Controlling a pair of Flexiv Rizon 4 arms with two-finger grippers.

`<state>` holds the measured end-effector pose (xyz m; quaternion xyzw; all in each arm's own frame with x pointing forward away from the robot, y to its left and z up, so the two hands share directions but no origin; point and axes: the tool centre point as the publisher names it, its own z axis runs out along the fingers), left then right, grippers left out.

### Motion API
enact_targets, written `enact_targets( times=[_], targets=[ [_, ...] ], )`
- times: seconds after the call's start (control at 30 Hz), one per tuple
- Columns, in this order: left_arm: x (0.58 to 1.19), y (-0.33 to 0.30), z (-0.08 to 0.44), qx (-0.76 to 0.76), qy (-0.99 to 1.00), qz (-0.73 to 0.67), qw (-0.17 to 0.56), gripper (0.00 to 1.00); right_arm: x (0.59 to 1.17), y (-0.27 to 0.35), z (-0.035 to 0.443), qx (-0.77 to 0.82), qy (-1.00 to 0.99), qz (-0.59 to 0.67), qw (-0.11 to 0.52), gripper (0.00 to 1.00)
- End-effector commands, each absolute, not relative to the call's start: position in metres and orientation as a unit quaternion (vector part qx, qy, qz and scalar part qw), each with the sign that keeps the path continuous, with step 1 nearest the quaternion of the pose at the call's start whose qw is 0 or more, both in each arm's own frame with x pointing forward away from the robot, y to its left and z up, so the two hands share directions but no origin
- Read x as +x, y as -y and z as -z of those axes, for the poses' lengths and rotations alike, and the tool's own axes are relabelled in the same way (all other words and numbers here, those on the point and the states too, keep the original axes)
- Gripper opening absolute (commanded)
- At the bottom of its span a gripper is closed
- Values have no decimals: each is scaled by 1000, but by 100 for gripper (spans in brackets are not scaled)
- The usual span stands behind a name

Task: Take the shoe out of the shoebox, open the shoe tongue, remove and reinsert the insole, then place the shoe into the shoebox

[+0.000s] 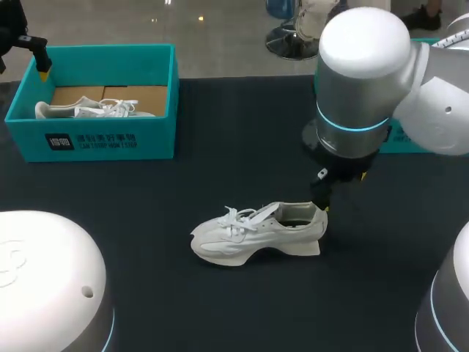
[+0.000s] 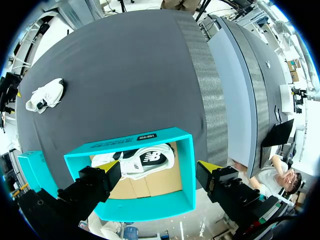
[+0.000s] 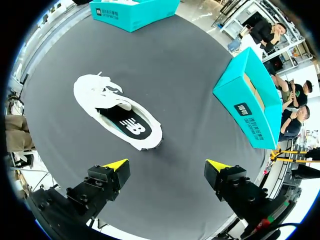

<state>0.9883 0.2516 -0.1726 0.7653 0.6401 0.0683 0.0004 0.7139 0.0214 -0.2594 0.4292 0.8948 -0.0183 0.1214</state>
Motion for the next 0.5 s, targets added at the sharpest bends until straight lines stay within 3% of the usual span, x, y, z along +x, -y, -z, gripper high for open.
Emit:
enact_targets(
  times=[0.03, 0.1, 0.37, 0.5],
  targets=[
    [987, -252, 173, 765, -640, -70, 0, 100, 715, -22, 261, 429, -895, 18, 121, 100],
    [987, -252, 173, 765, -640, -70, 0, 100, 715, -22, 261, 429, -895, 18, 121, 100],
    [987, -252, 173, 765, -640, -70, 0, 100, 715, 2, 259, 153, -980, -128, 6, 100],
    [987, -252, 173, 765, -640, -70, 0, 100, 712, 2, 262, 14, -985, -174, -15, 100]
  ],
)
